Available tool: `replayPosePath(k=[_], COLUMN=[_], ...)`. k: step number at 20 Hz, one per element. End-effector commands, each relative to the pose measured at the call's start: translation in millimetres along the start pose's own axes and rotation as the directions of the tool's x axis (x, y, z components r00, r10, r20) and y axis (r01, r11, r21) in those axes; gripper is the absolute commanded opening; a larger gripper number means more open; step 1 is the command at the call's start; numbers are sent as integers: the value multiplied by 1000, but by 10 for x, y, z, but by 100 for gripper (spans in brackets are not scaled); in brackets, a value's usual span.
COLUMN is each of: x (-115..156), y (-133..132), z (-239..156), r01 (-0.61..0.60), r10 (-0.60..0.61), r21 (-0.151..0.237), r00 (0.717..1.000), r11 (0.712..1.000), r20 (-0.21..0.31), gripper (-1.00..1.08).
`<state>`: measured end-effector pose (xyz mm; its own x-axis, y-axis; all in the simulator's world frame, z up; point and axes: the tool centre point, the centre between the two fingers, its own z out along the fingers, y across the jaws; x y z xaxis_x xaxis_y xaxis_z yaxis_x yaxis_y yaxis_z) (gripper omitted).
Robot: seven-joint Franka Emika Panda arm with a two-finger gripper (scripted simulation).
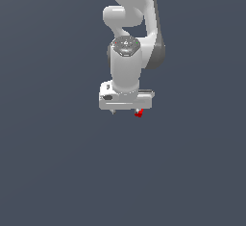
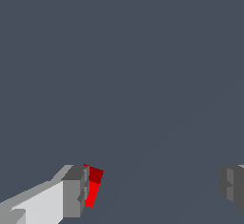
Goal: Pick up the red cube and move it to a goal position.
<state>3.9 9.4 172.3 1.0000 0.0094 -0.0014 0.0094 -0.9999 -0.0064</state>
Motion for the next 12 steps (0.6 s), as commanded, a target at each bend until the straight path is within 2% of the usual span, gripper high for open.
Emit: replayPosePath(k=[1, 12], x=[0, -181], y=[0, -97], z=[0, 229], r01=[0, -50], r10=[0, 50], r21=[0, -1], r00=[1000, 999], r11=[1000, 999], r20=[0, 0], gripper=[100, 100])
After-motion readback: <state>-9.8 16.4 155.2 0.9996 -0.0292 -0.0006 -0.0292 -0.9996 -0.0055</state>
